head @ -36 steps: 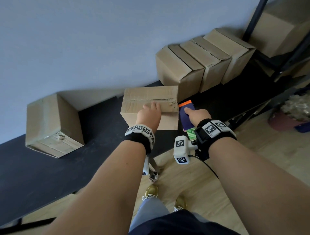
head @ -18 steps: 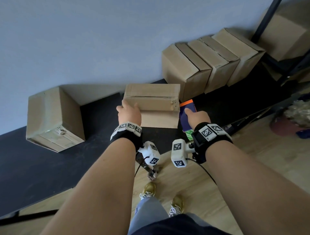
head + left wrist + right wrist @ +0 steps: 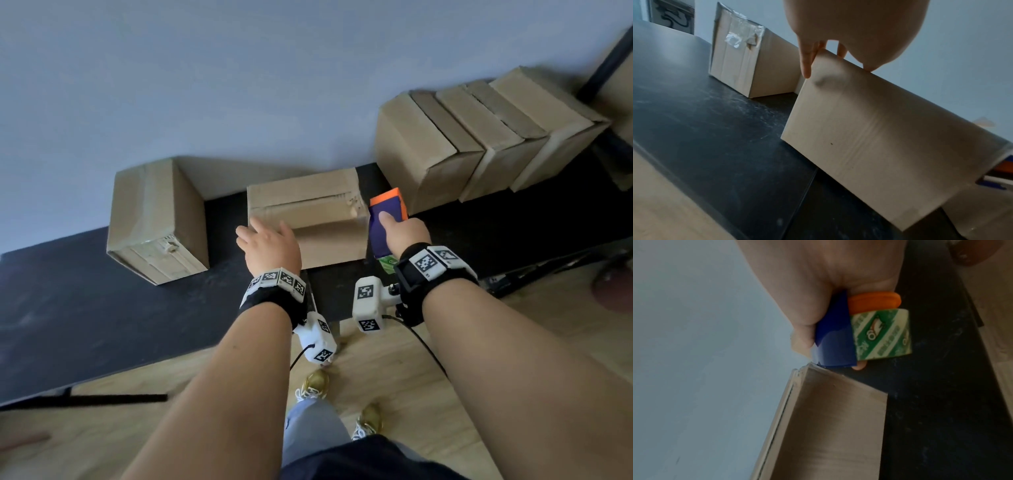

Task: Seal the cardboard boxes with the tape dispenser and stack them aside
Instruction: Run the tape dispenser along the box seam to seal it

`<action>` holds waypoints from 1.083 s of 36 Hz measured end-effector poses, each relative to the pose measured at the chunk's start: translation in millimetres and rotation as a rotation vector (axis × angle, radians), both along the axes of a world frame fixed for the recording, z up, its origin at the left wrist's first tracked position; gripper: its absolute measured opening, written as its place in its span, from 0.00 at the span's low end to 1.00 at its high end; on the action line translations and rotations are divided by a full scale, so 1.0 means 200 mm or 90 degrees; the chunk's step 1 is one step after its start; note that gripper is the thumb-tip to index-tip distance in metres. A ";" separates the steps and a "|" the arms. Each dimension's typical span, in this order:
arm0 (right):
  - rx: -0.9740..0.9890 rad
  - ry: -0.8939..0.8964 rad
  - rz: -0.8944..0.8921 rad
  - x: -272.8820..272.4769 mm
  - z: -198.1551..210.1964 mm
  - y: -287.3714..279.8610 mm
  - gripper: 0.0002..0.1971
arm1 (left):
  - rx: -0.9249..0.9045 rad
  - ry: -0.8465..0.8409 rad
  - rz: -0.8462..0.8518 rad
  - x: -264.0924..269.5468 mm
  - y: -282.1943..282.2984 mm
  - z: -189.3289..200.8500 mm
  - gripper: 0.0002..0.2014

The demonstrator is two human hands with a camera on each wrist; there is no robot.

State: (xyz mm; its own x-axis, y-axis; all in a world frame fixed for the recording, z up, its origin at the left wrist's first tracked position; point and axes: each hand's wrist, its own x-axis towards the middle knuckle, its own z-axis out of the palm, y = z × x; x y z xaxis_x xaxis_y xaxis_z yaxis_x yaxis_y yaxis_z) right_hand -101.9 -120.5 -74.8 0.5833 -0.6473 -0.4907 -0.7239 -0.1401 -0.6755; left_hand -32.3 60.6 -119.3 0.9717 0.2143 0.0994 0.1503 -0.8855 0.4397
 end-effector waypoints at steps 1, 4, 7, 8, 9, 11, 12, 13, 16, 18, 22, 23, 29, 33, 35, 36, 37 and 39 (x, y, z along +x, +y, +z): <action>-0.005 0.001 0.005 0.01 0.00 0.01 0.28 | 0.002 0.003 0.006 -0.01 0.02 -0.01 0.19; -0.018 -0.003 -0.003 0.03 0.00 0.02 0.26 | 0.037 -0.031 0.019 -0.03 0.03 -0.02 0.19; -0.026 -0.031 -0.023 0.03 0.02 0.02 0.24 | 0.100 -0.028 0.018 -0.03 0.02 0.00 0.17; -0.028 -0.042 -0.032 0.02 0.03 0.01 0.24 | 0.112 -0.025 0.009 -0.02 0.01 0.01 0.16; -0.028 -0.053 -0.043 0.02 0.04 0.00 0.24 | 0.122 -0.028 -0.006 -0.01 -0.01 0.03 0.14; -0.028 -0.079 -0.064 0.01 0.07 -0.02 0.22 | 0.123 -0.050 -0.045 0.02 -0.04 0.05 0.14; -0.027 -0.096 -0.070 0.01 0.09 -0.03 0.21 | 0.098 -0.064 -0.076 0.03 -0.06 0.06 0.15; -0.024 -0.115 -0.074 0.00 0.11 -0.04 0.20 | 0.062 -0.072 -0.111 0.05 -0.09 0.09 0.17; -0.004 -0.178 -0.082 -0.02 0.17 -0.05 0.20 | -0.033 -0.014 -0.220 0.09 -0.19 0.20 0.19; 0.028 -0.217 -0.064 -0.03 0.21 -0.05 0.25 | -0.115 0.058 -0.268 0.14 -0.26 0.27 0.18; 0.067 -0.263 -0.007 -0.05 0.26 -0.06 0.32 | -0.268 0.149 -0.285 0.24 -0.38 0.41 0.15; 0.070 -0.266 0.012 -0.05 0.27 -0.07 0.28 | -0.297 0.194 -0.284 0.25 -0.40 0.44 0.13; 0.039 -0.264 0.074 -0.06 0.33 -0.09 0.23 | -0.520 0.444 -0.279 0.32 -0.40 0.52 0.29; 0.033 -0.261 0.088 -0.06 0.34 -0.10 0.24 | -0.561 0.420 -0.263 0.36 -0.38 0.52 0.24; 0.038 -0.263 0.089 -0.06 0.34 -0.09 0.25 | -0.557 0.453 -0.281 0.37 -0.37 0.52 0.18; 0.038 -0.261 0.088 -0.05 0.34 -0.09 0.25 | -0.559 0.466 -0.289 0.37 -0.37 0.53 0.15; 0.036 -0.256 0.089 -0.05 0.34 -0.09 0.25 | -0.561 0.477 -0.288 0.38 -0.37 0.53 0.14; 0.032 -0.245 0.092 -0.04 0.35 -0.09 0.25 | -0.568 0.501 -0.288 0.39 -0.37 0.53 0.12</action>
